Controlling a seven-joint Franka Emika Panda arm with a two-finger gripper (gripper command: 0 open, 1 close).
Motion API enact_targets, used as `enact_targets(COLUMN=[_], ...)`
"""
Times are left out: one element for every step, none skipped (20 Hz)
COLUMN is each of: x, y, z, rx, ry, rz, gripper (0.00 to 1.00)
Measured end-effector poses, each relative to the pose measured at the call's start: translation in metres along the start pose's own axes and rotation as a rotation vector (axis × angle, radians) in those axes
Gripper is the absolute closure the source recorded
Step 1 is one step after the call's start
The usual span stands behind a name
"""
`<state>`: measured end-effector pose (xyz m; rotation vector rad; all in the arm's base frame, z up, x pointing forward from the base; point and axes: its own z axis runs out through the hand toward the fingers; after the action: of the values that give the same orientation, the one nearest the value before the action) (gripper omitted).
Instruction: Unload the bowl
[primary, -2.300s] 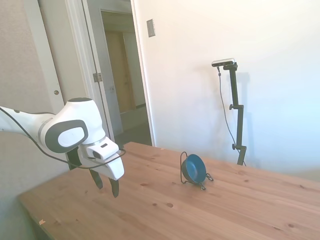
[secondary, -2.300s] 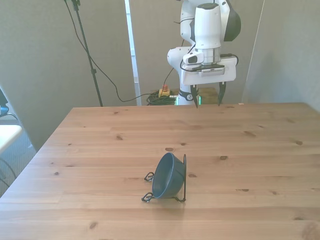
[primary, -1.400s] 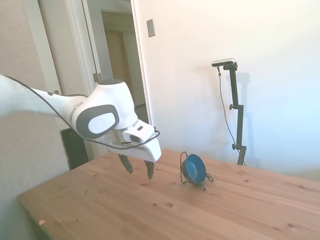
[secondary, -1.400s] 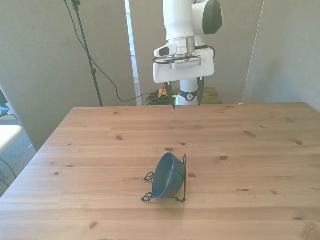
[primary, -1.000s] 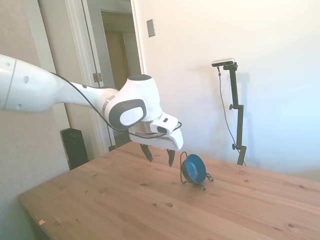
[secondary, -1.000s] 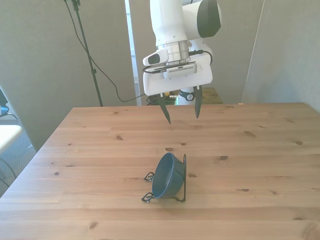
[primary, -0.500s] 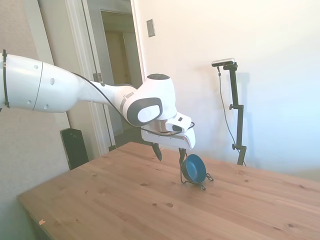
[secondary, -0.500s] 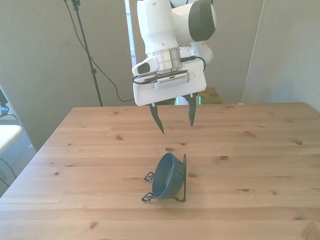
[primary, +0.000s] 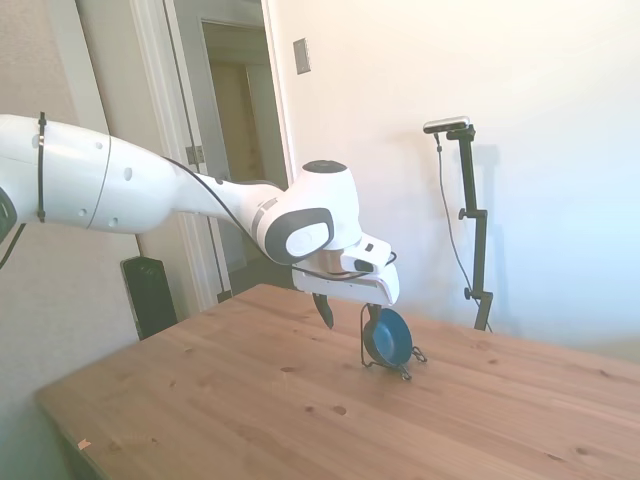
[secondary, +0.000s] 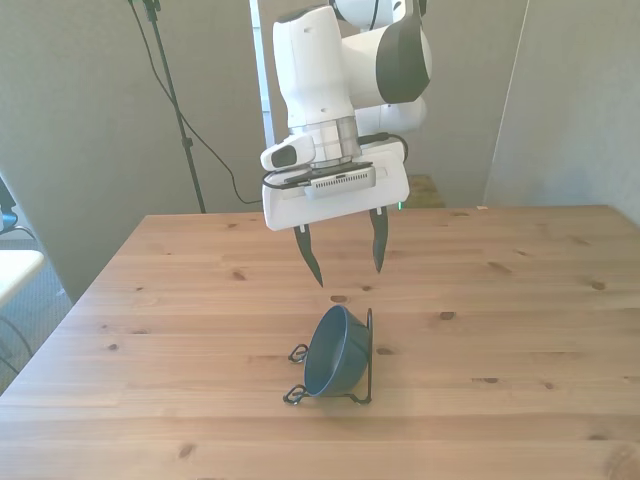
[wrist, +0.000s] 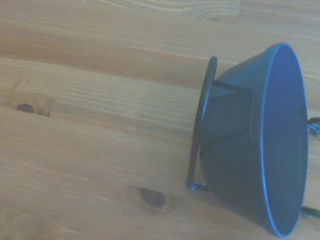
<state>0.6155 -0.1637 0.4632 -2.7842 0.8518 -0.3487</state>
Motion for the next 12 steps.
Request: enact_targets(x=[0.004,0.009,0.013,0.019,0.023,0.028,0.033,0.037,0.040,0.043,0.046,0.047], y=[0.001,0.003,0.006,0.009,0.012,0.013,0.015,0.015,0.015,0.014,0.013,0.013], z=[0.001,0.003,0.004,0.005,0.007,0.008,0.009,0.011,0.013,0.015,0.017,0.019], rx=[0.007,0.013,0.019,0.026,0.034,0.042,0.050,0.061,0.075,0.088,0.100,0.109], ry=[-0.002,-0.004,-0.006,-0.011,-0.020,-0.029,-0.034,-0.044,-0.055,-0.065,-0.075,-0.087], rz=[-0.009,-0.017,-0.028,-0.038,-0.048,-0.055,-0.060,-0.070,-0.088,-0.106,-0.125,-0.145], gripper=[0.00,0.00,0.00,0.00,0.00,0.00,0.00,0.00,0.00,0.00,0.00,0.00])
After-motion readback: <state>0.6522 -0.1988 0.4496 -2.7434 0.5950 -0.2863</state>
